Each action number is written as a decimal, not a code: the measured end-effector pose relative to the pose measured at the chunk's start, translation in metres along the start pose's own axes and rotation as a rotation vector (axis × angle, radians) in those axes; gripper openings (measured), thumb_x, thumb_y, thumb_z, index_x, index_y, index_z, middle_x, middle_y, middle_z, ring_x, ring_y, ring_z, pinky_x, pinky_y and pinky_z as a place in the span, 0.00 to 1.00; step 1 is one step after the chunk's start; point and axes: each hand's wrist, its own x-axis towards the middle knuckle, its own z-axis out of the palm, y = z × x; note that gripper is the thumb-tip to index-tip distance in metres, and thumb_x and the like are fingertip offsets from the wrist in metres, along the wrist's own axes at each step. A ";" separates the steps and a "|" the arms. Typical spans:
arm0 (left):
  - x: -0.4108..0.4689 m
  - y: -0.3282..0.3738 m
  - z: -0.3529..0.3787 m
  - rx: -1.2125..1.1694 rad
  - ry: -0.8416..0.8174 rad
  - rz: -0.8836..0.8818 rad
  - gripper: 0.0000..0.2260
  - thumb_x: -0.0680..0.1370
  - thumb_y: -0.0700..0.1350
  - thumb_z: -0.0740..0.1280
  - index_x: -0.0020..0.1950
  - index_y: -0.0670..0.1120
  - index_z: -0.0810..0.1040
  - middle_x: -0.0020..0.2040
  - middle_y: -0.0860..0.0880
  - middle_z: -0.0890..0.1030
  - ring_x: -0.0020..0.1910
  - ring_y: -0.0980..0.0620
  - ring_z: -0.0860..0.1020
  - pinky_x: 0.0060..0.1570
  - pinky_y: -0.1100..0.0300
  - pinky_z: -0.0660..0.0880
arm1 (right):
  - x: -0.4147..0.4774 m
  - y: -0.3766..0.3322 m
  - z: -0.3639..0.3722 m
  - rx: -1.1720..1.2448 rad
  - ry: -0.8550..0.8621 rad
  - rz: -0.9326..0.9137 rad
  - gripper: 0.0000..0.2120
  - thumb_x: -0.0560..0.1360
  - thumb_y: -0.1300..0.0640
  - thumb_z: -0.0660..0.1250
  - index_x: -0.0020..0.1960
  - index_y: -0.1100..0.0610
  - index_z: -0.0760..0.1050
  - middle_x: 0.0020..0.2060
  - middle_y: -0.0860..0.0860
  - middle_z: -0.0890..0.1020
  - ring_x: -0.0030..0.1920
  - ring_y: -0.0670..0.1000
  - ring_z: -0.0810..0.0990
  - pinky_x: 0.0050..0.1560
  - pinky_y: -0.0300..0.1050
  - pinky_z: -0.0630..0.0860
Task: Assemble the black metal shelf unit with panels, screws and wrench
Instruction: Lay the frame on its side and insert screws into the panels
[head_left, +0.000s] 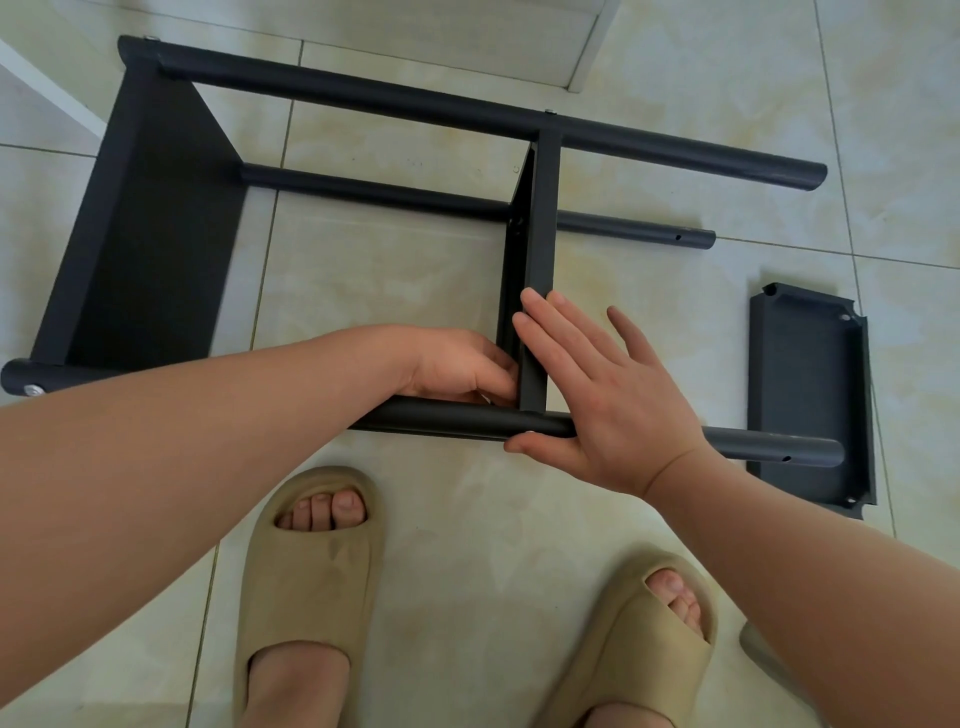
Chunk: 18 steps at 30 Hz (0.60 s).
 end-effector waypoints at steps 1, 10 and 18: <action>0.001 -0.001 0.000 -0.017 -0.004 0.001 0.09 0.78 0.34 0.64 0.56 0.32 0.78 0.41 0.41 0.81 0.39 0.48 0.81 0.47 0.56 0.79 | 0.000 0.000 0.000 0.002 0.002 0.000 0.46 0.76 0.25 0.50 0.81 0.57 0.58 0.81 0.50 0.56 0.81 0.51 0.54 0.76 0.66 0.59; 0.002 -0.002 -0.002 -0.221 -0.091 -0.008 0.07 0.76 0.31 0.63 0.49 0.39 0.78 0.42 0.43 0.81 0.40 0.48 0.82 0.45 0.56 0.79 | 0.000 0.000 0.000 0.001 0.007 -0.004 0.46 0.76 0.25 0.51 0.81 0.57 0.59 0.81 0.51 0.56 0.81 0.52 0.54 0.75 0.66 0.60; 0.001 -0.001 -0.001 -0.031 -0.041 -0.021 0.10 0.79 0.36 0.64 0.59 0.33 0.78 0.49 0.38 0.81 0.47 0.43 0.80 0.57 0.48 0.77 | 0.000 0.000 0.000 0.000 0.013 -0.003 0.46 0.76 0.25 0.52 0.81 0.57 0.59 0.81 0.51 0.57 0.81 0.52 0.55 0.75 0.66 0.60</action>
